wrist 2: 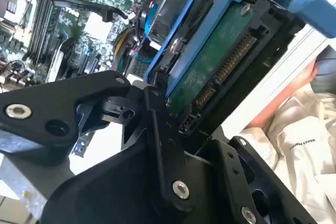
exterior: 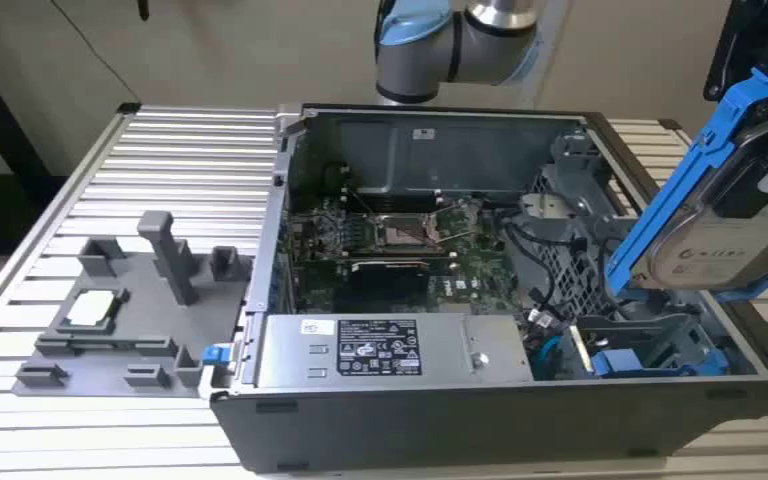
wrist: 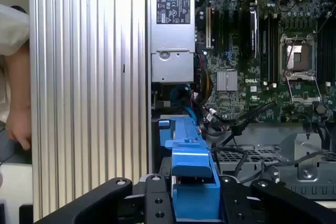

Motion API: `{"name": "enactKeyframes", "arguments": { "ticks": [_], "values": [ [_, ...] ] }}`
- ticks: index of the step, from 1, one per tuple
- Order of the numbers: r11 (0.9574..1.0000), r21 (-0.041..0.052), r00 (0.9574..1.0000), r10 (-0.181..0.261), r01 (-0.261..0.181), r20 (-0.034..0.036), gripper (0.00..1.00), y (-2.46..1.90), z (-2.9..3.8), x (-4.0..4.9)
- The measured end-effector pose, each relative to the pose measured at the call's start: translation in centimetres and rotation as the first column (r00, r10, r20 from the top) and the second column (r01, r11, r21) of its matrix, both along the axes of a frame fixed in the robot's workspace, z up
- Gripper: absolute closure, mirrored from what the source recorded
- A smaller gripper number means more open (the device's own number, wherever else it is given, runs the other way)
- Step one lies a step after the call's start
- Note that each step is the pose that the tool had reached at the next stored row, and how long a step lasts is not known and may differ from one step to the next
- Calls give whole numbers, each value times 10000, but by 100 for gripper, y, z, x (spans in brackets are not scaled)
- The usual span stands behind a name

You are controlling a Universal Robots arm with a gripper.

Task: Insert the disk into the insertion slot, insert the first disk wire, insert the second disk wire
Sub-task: 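Insert the disk into the insertion slot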

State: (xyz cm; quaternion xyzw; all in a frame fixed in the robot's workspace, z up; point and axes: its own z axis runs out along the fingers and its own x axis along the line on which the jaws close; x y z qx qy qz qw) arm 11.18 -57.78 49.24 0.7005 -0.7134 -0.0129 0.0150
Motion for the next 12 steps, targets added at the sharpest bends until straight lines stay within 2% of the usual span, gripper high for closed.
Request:
{"name": "enactKeyframes", "arguments": {
  "ticks": [12],
  "values": [
    [10000, 0, 10000, 0, 0, 0, 67, 1, 0, 0]
  ]
}}
